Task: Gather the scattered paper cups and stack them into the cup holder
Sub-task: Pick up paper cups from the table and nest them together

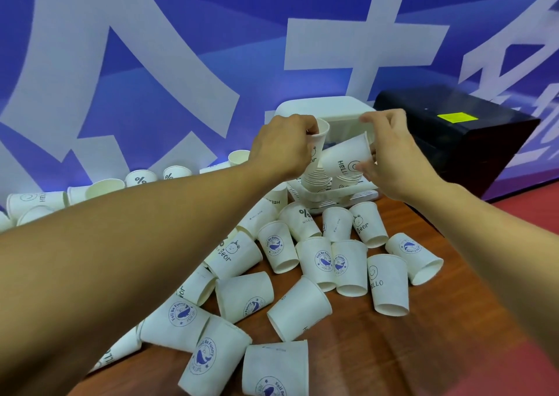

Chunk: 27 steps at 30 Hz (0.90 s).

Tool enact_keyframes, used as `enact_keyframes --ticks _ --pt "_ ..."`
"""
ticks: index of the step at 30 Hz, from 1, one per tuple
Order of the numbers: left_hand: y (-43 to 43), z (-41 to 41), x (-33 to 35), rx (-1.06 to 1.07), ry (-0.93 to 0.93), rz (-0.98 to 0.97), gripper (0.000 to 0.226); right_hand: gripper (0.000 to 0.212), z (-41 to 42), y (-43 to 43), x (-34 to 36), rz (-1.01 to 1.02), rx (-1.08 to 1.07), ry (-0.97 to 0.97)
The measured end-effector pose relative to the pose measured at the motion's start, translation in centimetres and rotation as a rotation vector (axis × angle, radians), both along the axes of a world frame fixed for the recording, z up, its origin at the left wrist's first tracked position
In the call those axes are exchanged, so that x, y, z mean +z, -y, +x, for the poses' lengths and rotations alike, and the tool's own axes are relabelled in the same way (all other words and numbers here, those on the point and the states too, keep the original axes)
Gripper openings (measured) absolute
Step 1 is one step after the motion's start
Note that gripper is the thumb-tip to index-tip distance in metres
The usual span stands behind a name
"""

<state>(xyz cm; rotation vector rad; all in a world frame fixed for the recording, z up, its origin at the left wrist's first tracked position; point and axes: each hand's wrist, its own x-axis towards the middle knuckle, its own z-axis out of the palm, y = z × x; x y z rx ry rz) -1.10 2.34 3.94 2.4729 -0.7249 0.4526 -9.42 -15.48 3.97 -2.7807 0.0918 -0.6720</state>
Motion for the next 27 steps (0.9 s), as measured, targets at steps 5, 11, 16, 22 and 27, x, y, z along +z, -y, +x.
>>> enact_keyframes --ticks 5,11,16,22,27 --pt "-0.2 0.2 -0.3 0.013 -0.005 0.009 0.03 0.075 0.1 0.0 0.3 0.07 -0.034 0.043" --pt "0.3 0.5 -0.8 0.023 -0.008 -0.031 0.029 0.063 0.3 1.1 -0.1 0.121 -0.033 0.085" --pt "1.0 0.8 -0.9 0.051 0.018 -0.059 0.025 0.04 1.0 1.9 -0.4 0.092 -0.056 0.129" --pt "1.9 2.1 -1.6 0.084 0.142 -0.025 0.024 0.029 2.0 2.8 -1.1 0.012 -0.088 0.154" --pt "2.5 3.1 -2.3 0.05 0.191 0.043 0.024 0.023 3.1 3.8 -2.1 -0.022 -0.121 0.177"
